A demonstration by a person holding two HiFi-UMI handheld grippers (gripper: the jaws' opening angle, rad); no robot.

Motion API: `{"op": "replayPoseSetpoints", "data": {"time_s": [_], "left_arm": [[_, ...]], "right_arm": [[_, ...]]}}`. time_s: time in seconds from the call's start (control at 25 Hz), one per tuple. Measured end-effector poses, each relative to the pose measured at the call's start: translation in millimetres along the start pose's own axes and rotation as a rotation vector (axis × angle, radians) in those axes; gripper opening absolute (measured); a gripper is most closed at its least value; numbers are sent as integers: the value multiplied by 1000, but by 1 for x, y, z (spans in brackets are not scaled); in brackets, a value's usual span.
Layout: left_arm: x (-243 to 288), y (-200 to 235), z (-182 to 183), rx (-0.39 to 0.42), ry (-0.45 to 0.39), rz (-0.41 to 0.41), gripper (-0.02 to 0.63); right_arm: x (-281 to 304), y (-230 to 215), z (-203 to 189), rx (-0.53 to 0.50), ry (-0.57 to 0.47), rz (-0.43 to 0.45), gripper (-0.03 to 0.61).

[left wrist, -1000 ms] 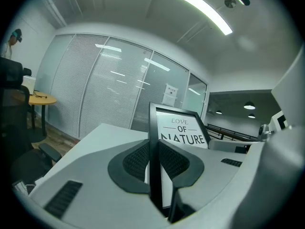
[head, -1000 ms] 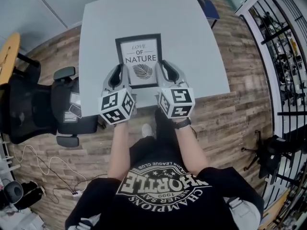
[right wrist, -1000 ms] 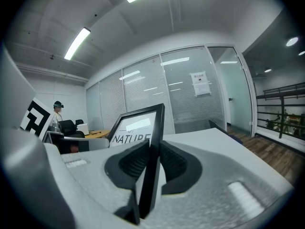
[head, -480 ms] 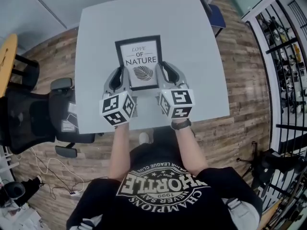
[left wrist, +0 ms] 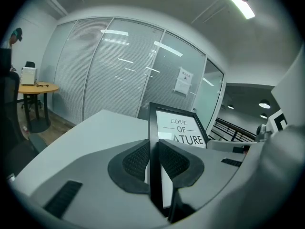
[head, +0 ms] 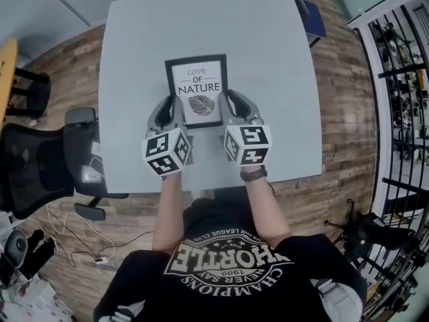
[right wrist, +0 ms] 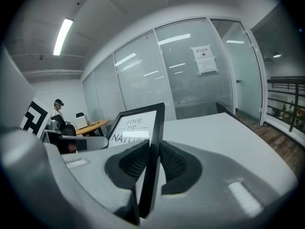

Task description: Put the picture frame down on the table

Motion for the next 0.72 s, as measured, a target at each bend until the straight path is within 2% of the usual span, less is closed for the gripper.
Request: {"op": "replayPoseSetpoints", "data": {"time_s": [0.72], "left_arm": [[76,28,-47,-79,207,26,66]], "right_arm": [[74,-32,-52,80,210,-2,67]]}}
Point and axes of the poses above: the fingertips, and each gripper's own axes: x forward along the fingers, y to its left, z out of its top, the point moved 5 cm from there along -x, backward along the fingers, and after that the axes turned 13 degrees about y, right-handed, at the moved point
